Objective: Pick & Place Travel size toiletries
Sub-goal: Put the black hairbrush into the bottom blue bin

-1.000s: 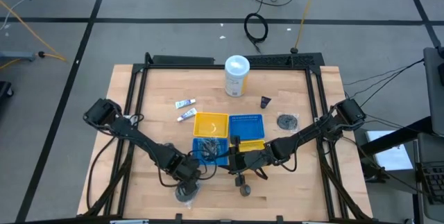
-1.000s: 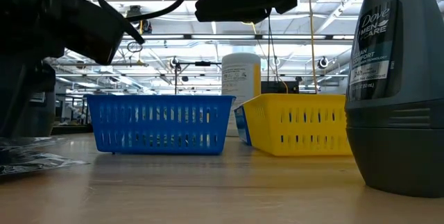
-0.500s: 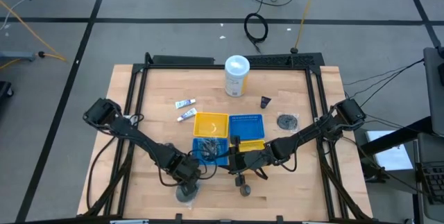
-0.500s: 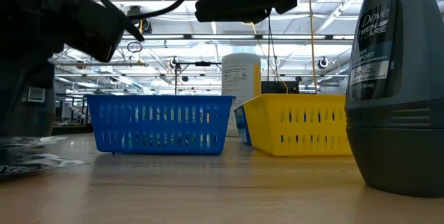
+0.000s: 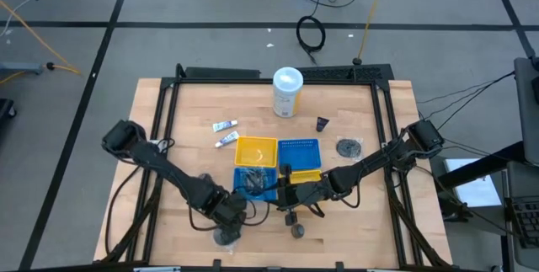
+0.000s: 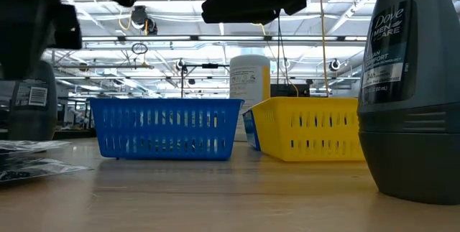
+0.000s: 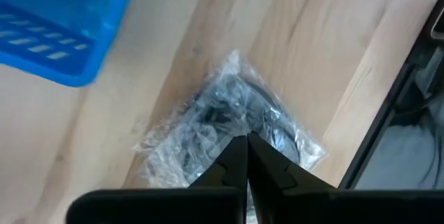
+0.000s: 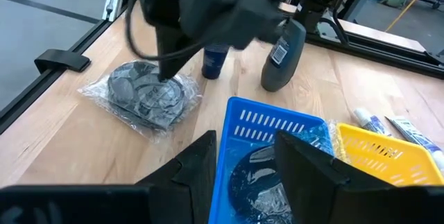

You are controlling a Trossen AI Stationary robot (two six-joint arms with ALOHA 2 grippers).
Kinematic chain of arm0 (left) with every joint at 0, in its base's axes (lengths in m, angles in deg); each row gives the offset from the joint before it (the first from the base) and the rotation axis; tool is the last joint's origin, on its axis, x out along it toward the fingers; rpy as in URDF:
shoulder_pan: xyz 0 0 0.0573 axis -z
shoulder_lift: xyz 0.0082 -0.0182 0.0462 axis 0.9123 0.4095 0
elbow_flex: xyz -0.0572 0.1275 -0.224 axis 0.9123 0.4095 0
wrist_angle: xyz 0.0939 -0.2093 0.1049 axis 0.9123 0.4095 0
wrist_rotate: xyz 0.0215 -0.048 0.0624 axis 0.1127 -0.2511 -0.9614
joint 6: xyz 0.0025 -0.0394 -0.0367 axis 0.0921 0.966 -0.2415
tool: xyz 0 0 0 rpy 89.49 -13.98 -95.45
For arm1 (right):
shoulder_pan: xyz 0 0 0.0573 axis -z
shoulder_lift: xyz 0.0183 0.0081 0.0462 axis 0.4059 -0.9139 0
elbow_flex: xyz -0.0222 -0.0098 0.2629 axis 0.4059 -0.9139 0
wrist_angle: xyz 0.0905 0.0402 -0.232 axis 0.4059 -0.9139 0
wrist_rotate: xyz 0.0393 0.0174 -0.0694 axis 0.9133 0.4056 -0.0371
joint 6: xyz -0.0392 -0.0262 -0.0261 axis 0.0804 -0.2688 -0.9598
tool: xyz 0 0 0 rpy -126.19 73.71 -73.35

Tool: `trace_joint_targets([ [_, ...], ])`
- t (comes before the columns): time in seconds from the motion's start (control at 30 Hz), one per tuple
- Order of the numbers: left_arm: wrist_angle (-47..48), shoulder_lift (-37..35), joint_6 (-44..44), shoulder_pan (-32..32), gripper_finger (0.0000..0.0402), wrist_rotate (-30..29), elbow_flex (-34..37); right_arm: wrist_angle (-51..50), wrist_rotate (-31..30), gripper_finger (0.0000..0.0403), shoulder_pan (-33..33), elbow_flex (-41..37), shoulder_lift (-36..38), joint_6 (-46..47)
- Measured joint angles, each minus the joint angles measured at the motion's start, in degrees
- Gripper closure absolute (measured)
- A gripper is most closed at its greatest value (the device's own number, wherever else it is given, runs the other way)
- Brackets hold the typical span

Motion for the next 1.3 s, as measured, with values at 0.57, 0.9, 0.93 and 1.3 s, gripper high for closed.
trace_joint_targets([
  [0.57,-3.2,0.1,-1.1,0.0,0.0164,-3.9,0.5,0.0,0.0,0.0261,0.0,0.0,0.0,0.0],
  [0.9,-4.7,5.7,-2.8,-0.7,0.0106,-0.6,0.6,-0.4,0.0,0.0261,0.0,0.0,0.0,0.0],
  [0.93,-4.8,6.1,-2.8,-0.9,0.0104,0.0,0.6,-0.4,0.0,0.0261,0.0,0.0,0.0,0.0],
  [1.3,-5.8,8.3,-5.7,-2.2,0.0103,-1.0,0.6,-0.5,0.0,0.0261,0.0,0.0,0.0,0.0],
])
